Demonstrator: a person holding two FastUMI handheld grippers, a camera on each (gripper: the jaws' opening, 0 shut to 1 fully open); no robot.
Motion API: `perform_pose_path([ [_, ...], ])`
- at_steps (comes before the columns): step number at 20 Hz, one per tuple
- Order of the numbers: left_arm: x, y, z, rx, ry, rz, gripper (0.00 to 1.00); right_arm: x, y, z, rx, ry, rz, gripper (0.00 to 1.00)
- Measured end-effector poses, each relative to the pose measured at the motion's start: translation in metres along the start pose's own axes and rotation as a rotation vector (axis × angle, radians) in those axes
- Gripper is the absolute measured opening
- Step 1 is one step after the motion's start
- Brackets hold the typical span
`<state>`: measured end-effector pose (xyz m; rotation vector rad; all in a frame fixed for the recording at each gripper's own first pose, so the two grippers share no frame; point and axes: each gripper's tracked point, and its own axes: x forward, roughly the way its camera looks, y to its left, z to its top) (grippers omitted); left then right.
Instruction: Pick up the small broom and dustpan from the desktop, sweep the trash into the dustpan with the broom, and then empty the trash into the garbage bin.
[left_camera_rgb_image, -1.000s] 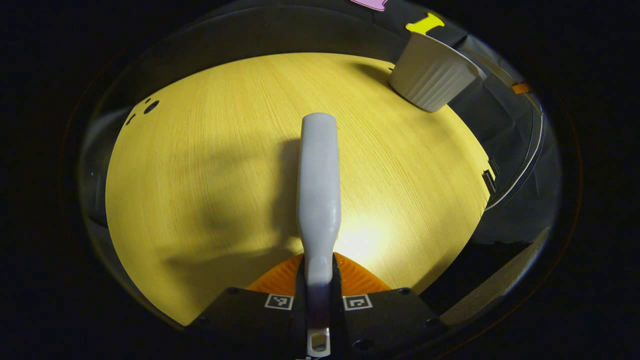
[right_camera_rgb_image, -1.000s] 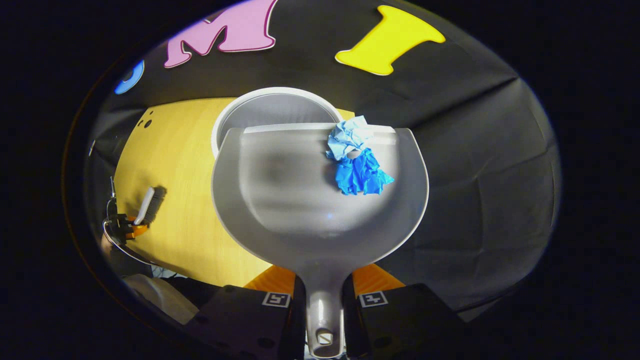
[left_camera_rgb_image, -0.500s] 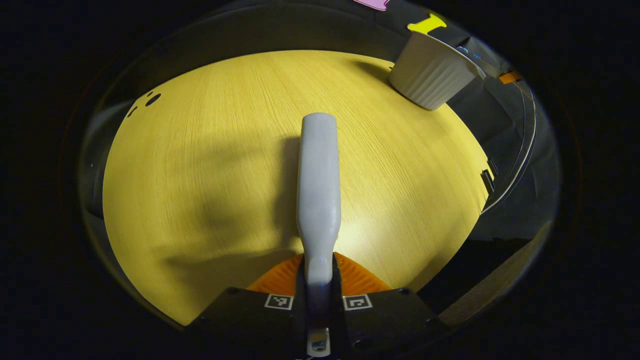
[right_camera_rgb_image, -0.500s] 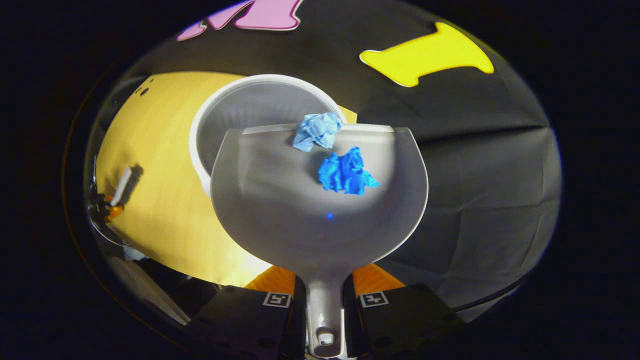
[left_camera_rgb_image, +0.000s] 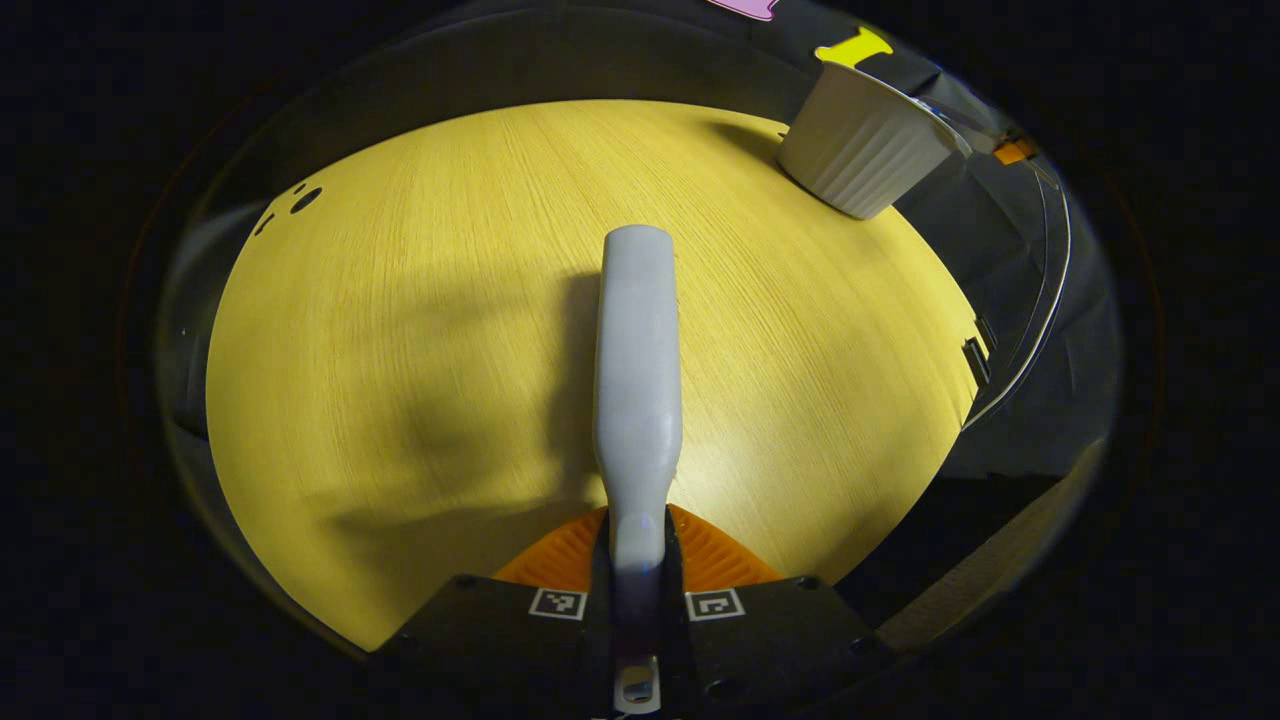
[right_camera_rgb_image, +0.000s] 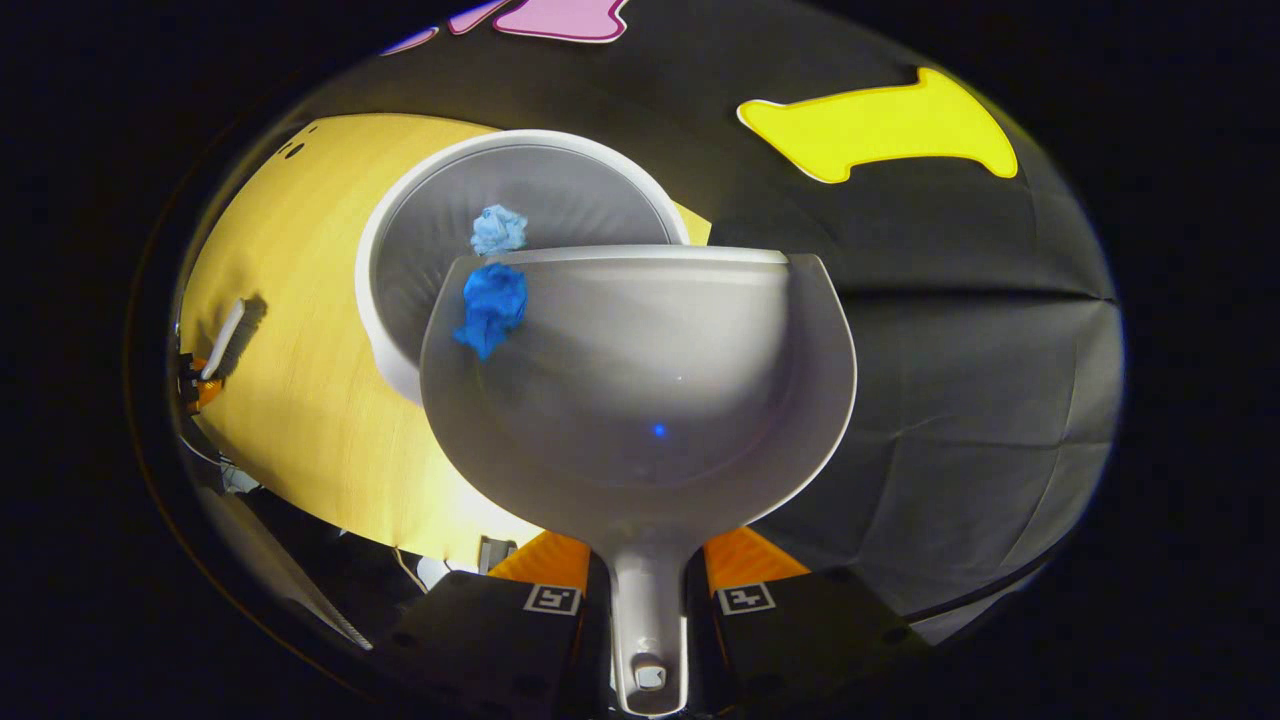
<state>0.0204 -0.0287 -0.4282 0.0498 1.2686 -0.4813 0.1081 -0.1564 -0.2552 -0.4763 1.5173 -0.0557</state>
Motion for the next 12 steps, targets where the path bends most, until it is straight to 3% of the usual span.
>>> perform_pose_path([
  [11,0.005,-0.001,0.001,-0.001,-0.004,-0.002,0.22,-0.008,-0.012,0.007,-0.144,0.106,-0.011,0.35],
  [12,0.004,-0.002,0.001,-0.002,-0.003,-0.001,0.25,-0.008,-0.012,0.009,-0.162,0.114,-0.012,0.35],
])
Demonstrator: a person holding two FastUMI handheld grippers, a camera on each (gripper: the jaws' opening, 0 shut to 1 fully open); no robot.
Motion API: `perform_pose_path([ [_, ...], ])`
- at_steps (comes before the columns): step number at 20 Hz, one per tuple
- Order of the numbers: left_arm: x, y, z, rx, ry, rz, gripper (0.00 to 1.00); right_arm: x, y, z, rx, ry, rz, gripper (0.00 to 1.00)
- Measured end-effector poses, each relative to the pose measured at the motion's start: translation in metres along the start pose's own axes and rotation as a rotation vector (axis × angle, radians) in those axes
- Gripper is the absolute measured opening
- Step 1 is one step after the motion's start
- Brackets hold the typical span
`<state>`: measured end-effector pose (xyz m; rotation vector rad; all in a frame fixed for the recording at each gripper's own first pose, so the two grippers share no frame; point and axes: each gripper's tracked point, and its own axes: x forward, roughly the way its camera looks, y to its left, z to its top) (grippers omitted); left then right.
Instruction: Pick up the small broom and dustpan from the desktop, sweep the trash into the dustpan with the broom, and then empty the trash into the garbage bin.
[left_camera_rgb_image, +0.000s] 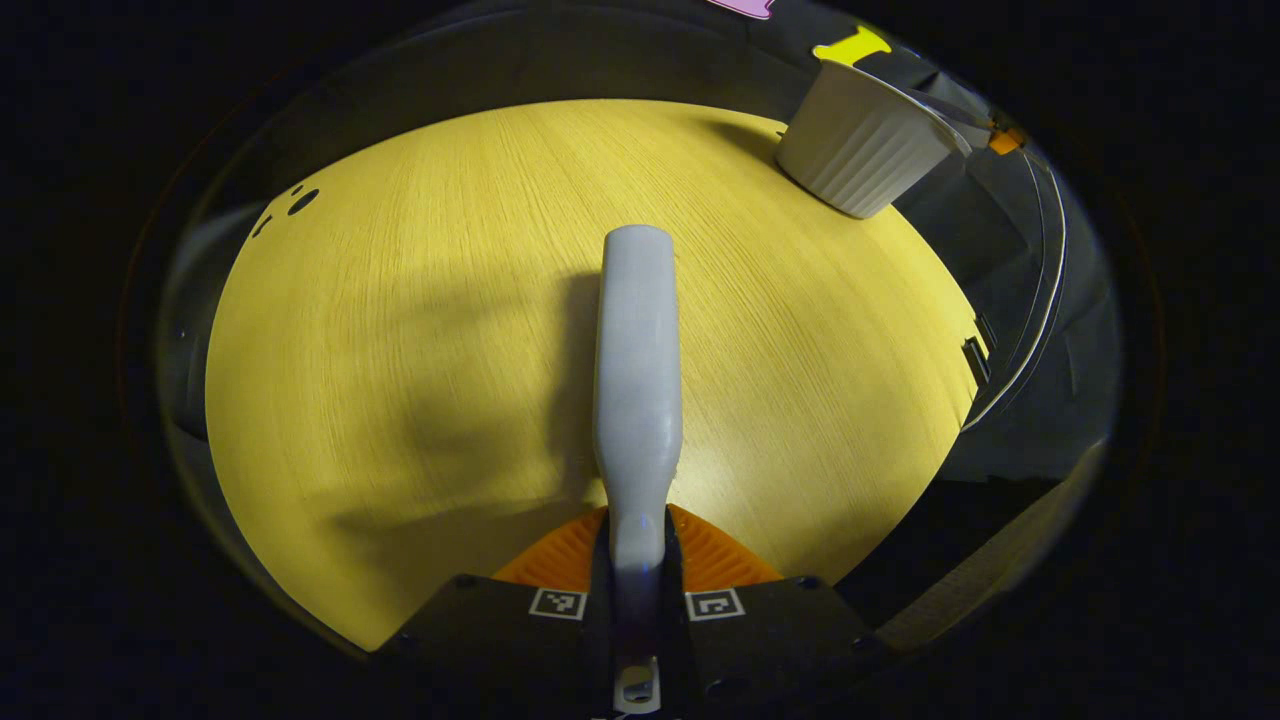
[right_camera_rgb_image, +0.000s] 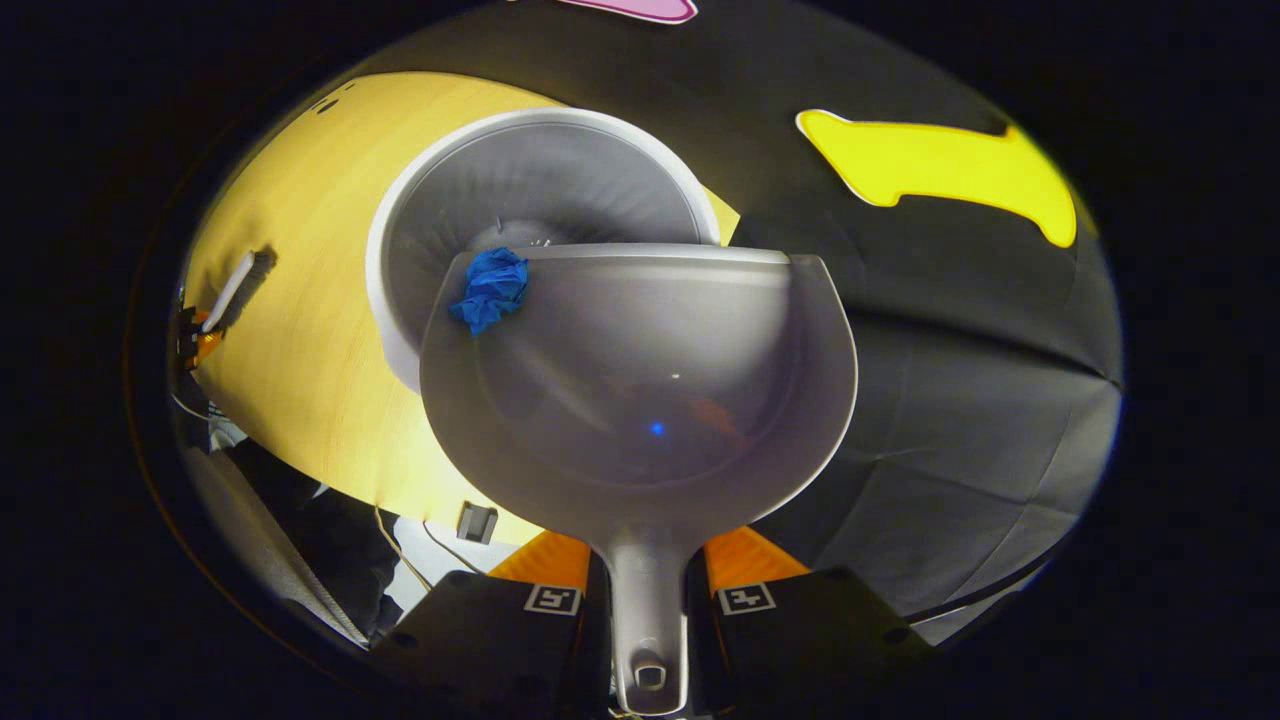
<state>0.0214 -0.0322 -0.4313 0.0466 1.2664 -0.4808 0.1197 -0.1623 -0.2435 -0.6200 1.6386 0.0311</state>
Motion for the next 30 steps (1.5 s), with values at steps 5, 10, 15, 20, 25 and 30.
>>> perform_pose_path([
  [5,-0.002,0.004,0.0,-0.012,-0.001,0.006,0.22,-0.005,-0.004,0.009,-0.082,0.033,-0.028,0.35],
  [10,-0.004,0.007,-0.001,-0.025,0.001,0.012,0.22,-0.006,-0.004,0.017,-0.124,0.03,-0.05,0.35],
  [15,-0.005,0.009,-0.003,-0.029,0.002,0.017,0.22,-0.006,-0.007,0.011,-0.089,-0.01,-0.062,0.35],
  [20,-0.008,0.011,-0.005,-0.039,-0.002,0.029,0.22,0.002,0.002,0.01,0.118,-0.172,0.016,0.35],
  [25,-0.012,0.014,-0.001,-0.033,-0.005,0.047,0.22,-0.004,0.015,0.005,0.28,-0.317,0.084,0.35],
  [30,-0.021,0.017,0.004,-0.019,0.0,0.072,0.22,-0.03,0.029,-0.017,0.333,-0.45,0.145,0.35],
])
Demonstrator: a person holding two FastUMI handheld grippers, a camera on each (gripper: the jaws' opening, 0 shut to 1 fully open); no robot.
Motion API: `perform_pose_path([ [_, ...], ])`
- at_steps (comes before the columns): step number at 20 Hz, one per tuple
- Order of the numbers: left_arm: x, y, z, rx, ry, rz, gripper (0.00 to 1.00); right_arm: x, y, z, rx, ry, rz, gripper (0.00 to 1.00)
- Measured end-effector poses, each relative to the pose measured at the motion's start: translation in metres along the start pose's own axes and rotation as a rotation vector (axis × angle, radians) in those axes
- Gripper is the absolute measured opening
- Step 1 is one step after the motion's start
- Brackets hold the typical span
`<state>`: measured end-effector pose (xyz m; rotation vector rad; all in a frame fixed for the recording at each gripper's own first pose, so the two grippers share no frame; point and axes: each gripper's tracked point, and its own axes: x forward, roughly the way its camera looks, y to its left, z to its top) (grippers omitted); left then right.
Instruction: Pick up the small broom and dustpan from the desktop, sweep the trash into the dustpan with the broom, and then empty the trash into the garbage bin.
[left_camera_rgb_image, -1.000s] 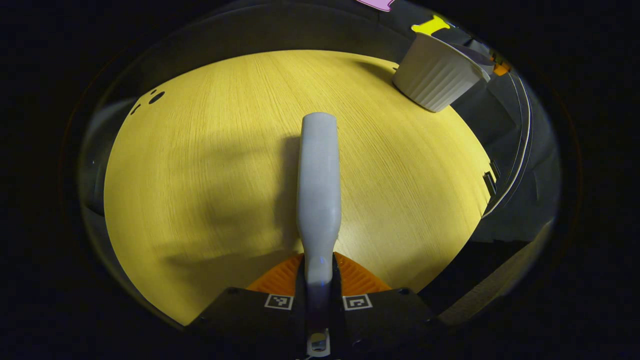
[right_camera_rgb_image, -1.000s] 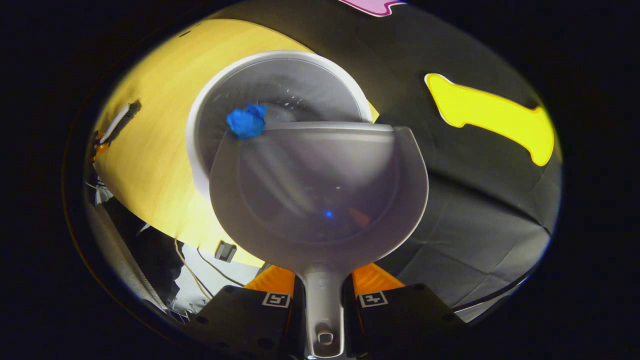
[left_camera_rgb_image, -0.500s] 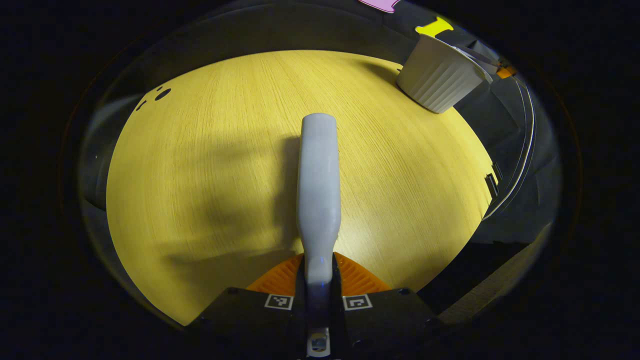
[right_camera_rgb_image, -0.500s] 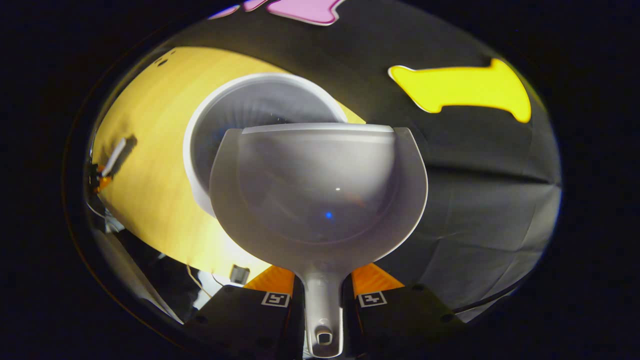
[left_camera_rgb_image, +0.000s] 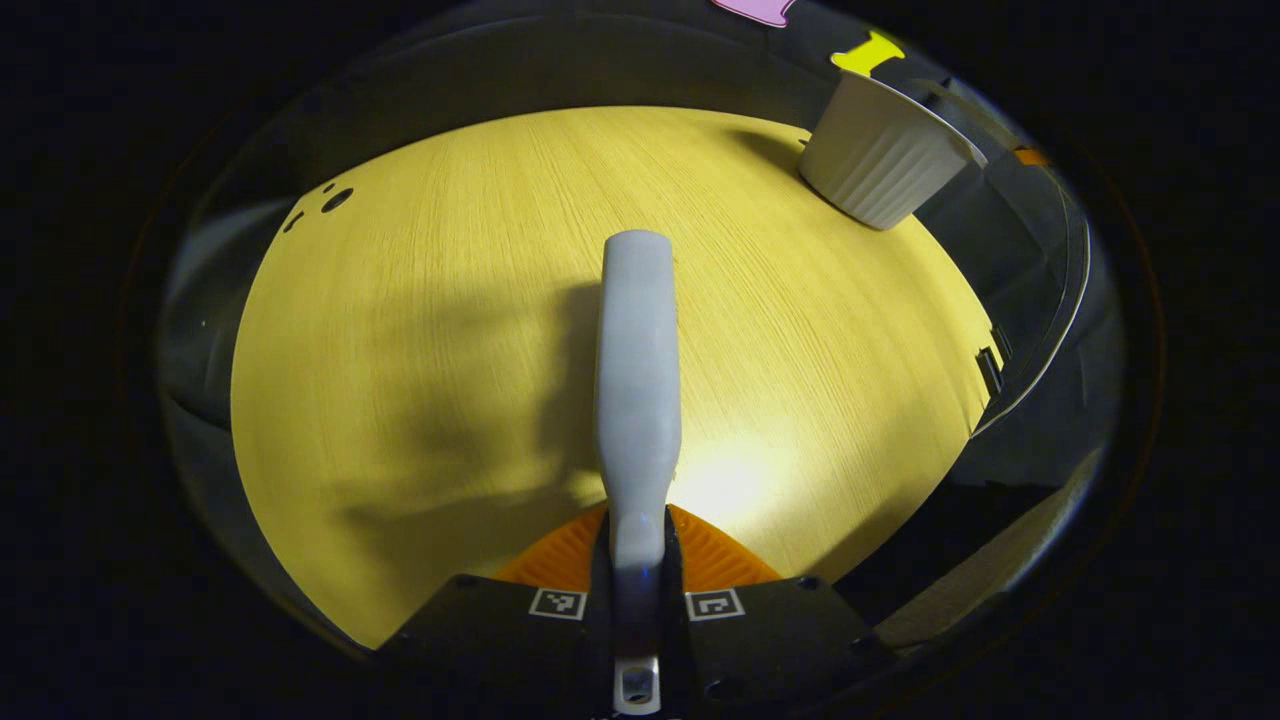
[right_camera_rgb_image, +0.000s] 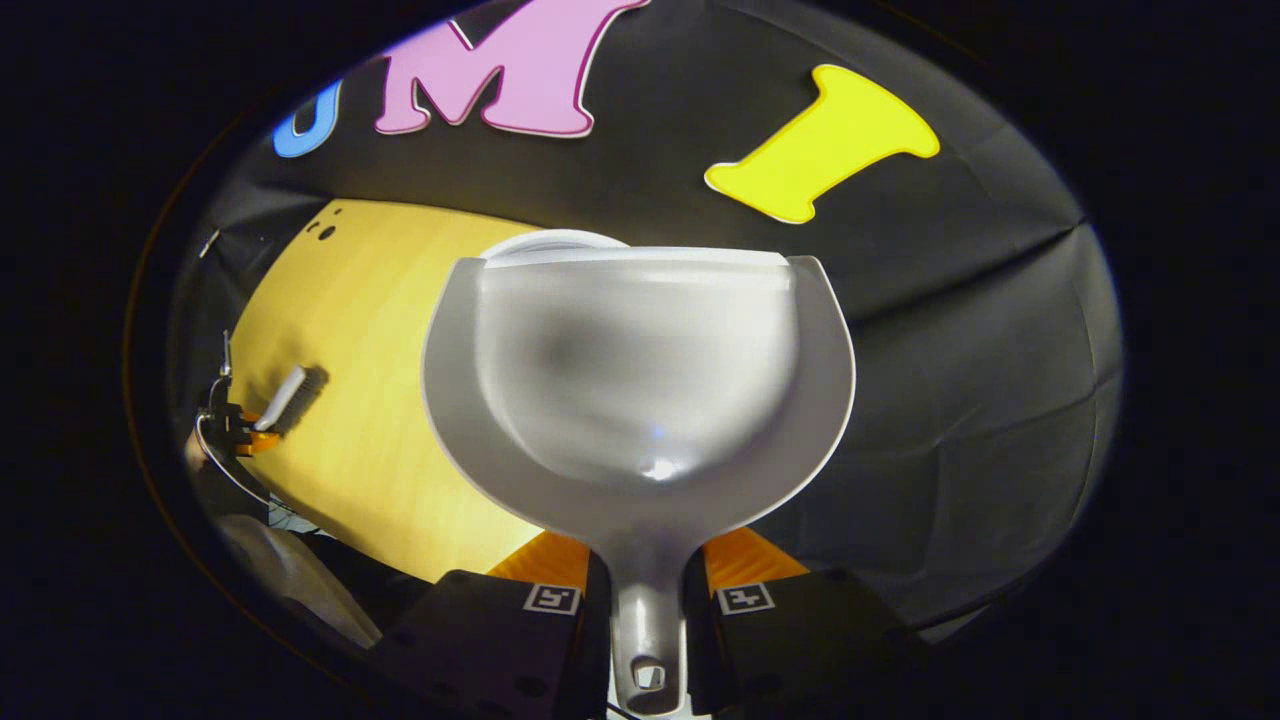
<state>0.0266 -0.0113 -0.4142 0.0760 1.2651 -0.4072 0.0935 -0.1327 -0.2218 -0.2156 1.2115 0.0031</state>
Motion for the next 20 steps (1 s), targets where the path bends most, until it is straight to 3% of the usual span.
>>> perform_pose_path([
  [5,-0.007,0.002,0.006,0.006,0.007,0.014,0.22,-0.035,0.033,-0.016,-0.007,-0.065,0.09,0.35],
  [11,-0.014,0.005,0.012,-0.007,0.012,0.038,0.22,-0.044,0.125,-0.046,-0.082,-0.062,0.233,0.35],
  [17,-0.014,0.006,0.012,-0.008,0.01,0.075,0.25,-0.038,0.22,-0.076,-0.142,-0.044,0.361,0.35],
  [20,-0.014,0.006,0.012,-0.024,0.009,0.088,0.22,-0.012,0.25,-0.092,-0.177,-0.014,0.373,0.34],
])
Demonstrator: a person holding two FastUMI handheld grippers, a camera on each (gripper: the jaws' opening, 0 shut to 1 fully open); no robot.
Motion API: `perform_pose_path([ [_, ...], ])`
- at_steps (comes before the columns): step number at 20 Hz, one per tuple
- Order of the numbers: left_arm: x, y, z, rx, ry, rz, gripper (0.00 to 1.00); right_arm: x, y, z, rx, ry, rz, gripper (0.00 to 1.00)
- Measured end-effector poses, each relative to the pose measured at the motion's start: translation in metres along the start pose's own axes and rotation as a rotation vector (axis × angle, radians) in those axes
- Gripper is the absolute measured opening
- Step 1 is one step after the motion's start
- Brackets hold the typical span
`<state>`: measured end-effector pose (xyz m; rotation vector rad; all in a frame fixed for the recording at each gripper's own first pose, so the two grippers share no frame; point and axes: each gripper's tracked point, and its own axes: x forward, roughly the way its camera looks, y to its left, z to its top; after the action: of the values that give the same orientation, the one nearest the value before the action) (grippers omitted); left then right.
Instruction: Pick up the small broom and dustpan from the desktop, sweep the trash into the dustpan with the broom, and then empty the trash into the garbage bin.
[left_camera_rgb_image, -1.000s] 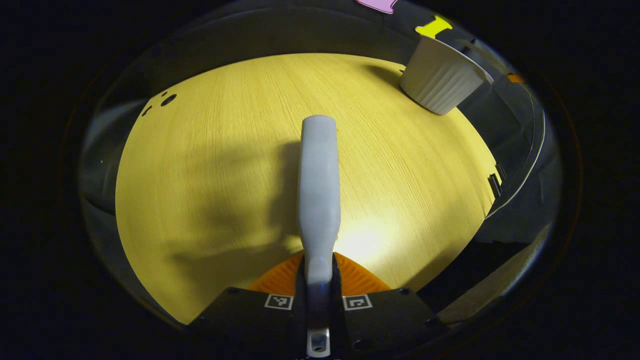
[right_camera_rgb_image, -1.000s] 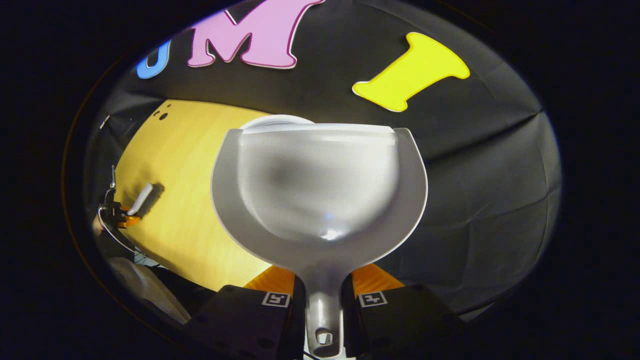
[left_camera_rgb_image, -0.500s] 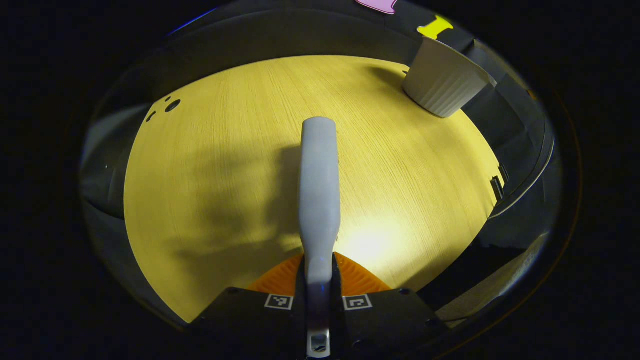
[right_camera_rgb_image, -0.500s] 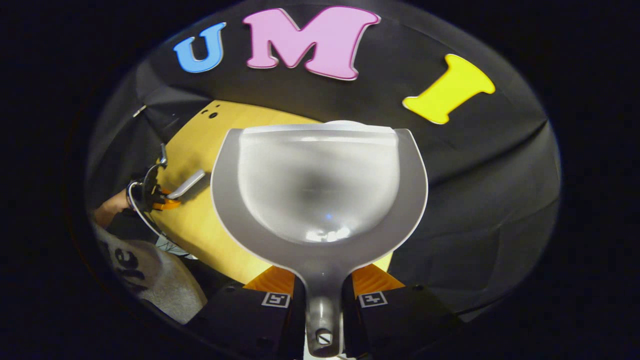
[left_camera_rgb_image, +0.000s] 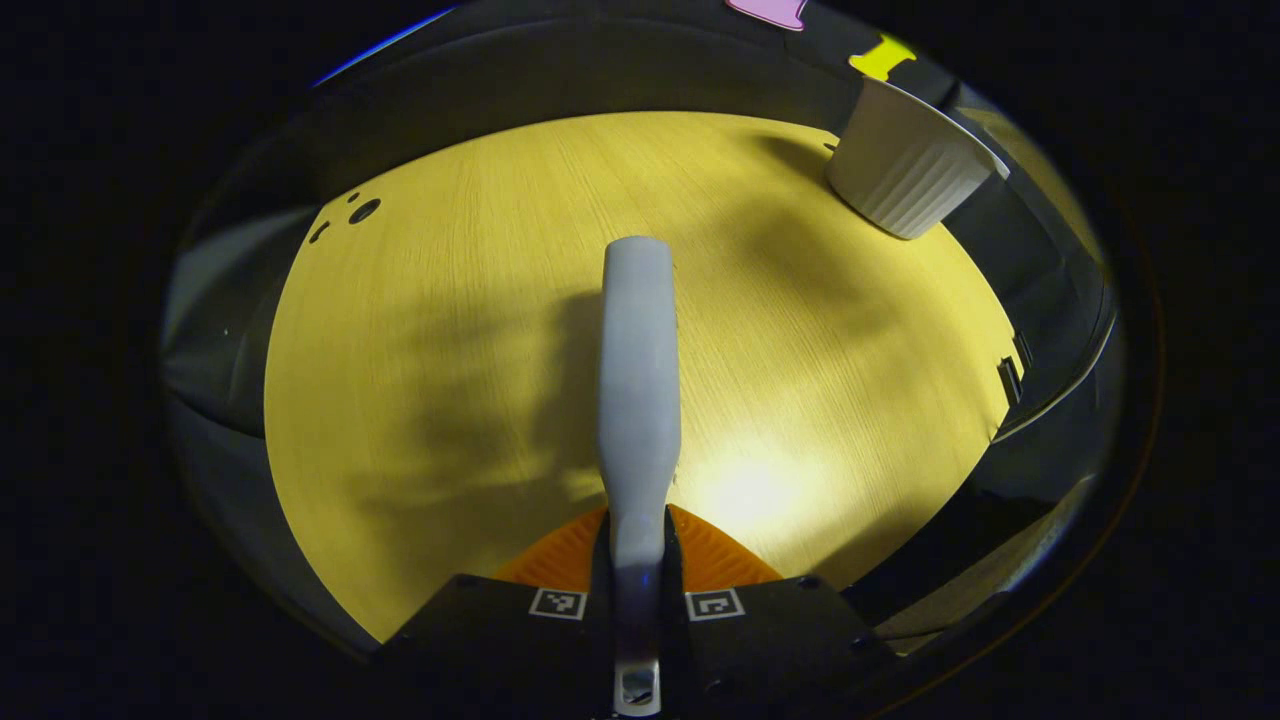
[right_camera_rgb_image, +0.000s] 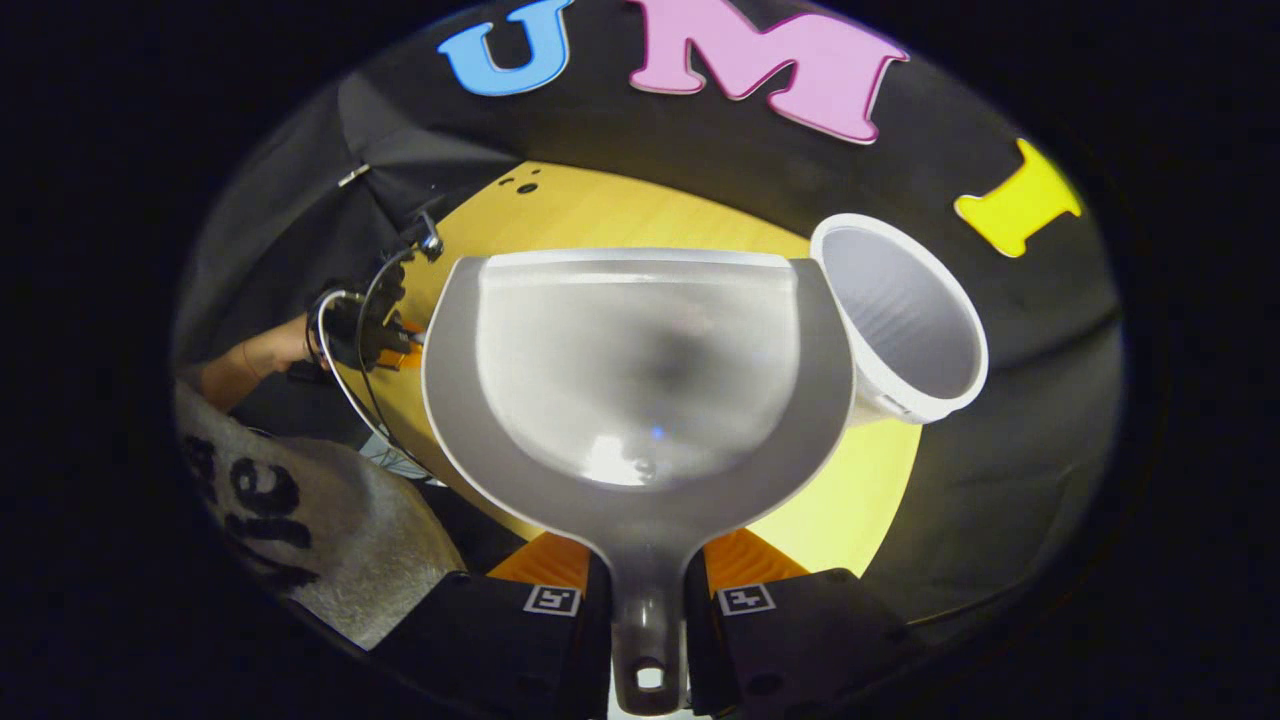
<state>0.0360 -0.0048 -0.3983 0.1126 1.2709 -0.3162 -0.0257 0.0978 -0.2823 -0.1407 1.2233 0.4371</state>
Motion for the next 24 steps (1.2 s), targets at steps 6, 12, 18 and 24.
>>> perform_pose_path([
  [6,0.001,-0.002,-0.001,-0.028,0.003,0.031,0.22,0.091,0.025,-0.026,-0.011,0.067,0.004,0.34],
  [12,0.001,-0.002,-0.001,-0.048,0.012,0.06,0.22,0.162,0.02,-0.031,0.032,0.103,-0.034,0.35],
  [18,0.0,-0.002,-0.002,-0.044,0.021,0.089,0.25,0.188,0.012,-0.039,0.064,0.145,-0.042,0.35],
  [24,-0.002,-0.002,-0.001,-0.022,0.022,0.12,0.23,0.191,0.011,-0.041,0.082,0.169,-0.046,0.35],
])
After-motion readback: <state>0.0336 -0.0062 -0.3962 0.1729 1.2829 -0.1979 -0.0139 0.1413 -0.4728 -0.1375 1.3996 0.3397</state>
